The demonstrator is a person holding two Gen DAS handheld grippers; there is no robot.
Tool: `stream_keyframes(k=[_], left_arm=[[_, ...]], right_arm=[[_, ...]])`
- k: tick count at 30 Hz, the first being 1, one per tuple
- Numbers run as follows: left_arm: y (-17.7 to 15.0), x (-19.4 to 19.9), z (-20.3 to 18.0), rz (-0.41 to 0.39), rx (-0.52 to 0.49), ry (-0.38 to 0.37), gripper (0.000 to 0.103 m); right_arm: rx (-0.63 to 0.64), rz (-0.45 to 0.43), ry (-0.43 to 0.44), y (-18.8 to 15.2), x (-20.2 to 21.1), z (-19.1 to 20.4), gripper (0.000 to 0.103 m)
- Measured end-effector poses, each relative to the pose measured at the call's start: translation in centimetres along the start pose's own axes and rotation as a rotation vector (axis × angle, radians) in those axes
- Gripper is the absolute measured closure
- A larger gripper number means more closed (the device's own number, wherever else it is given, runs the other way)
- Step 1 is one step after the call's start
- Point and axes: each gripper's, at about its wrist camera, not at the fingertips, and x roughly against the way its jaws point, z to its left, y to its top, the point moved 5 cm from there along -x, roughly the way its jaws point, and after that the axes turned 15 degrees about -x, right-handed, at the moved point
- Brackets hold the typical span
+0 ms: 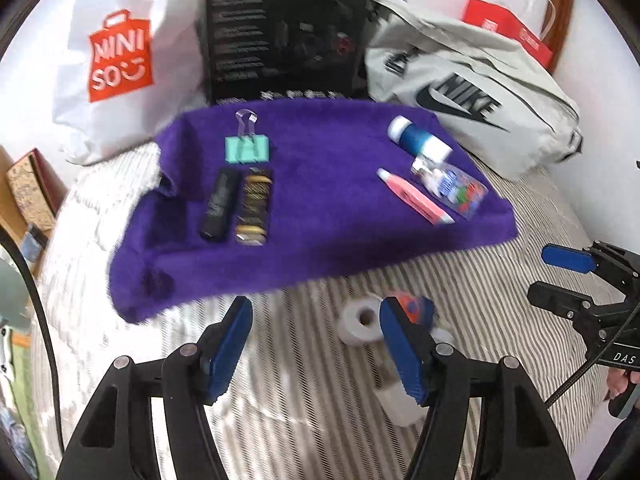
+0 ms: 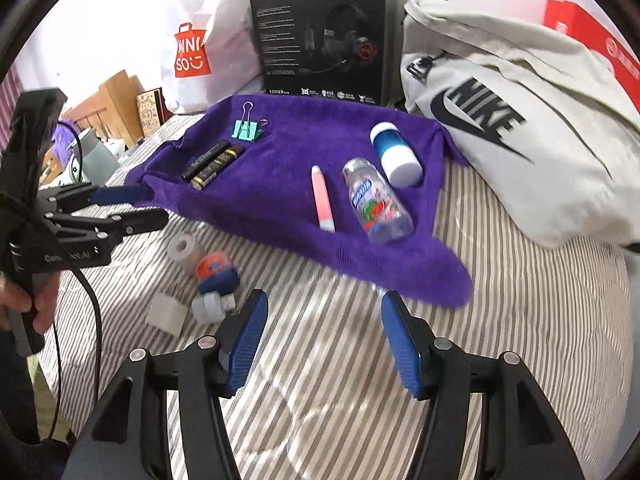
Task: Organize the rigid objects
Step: 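Move the left tool to the white tape roll while the right tool approaches the white USB light, then close the left tool on the tape roll while the right tool grasps the USB light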
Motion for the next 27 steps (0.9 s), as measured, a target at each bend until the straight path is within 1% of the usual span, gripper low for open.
stream_keyframes(k=[6, 9, 13, 16, 18, 20, 23, 25, 26, 27], left_arm=[[-0.3, -1.3, -1.6, 0.011, -0.045, -0.004, 0.039], [-0.4, -2.1, -1.6, 0.029, -0.054, 0.018, 0.039], [-0.8, -2.5, -0.9, 0.033, -0.045, 0.037, 0.039], [-0.9, -2.8, -0.8, 0.030, -0.043, 0.021, 0.039], [-0.9, -3.0, -1.0, 0.034, -0.056, 0.028, 0.040], [-0.7, -3.1, -1.2, 0.031, -0.062, 0.021, 0.049], [-0.6, -3.6, -1.7, 0.037, -0.073, 0.008, 0.056], [-0.6, -3.8, -1.8, 0.038, -0.089, 0.018, 0.060], [-0.5, -3.8, -1.9, 0.030, -0.096, 0.022, 0.066], [-0.5, -3.8, -1.9, 0.026, -0.096, 0.013, 0.069]], right_arm=[[-0.033, 0.020, 0.008, -2.1, 0.4, -0.4, 0.044], [-0.039, 0.021, 0.002, -2.8, 0.5, -0.7, 0.044], [-0.054, 0.028, 0.001, -3.2, 0.5, -1.1, 0.044], [-0.058, 0.036, -0.007, -3.3, 0.3, -1.3, 0.044], [-0.059, 0.036, -0.003, -3.3, 0.1, -1.3, 0.044], [-0.060, 0.041, 0.002, -3.2, -0.1, -1.3, 0.044], [-0.056, 0.054, 0.007, -3.3, -0.7, -1.0, 0.044], [-0.051, 0.066, 0.008, -3.4, -1.2, -0.8, 0.044], [-0.048, 0.072, 0.009, -3.4, -1.3, -0.7, 0.044], [-0.044, 0.077, 0.009, -3.5, -1.5, -0.6, 0.044]])
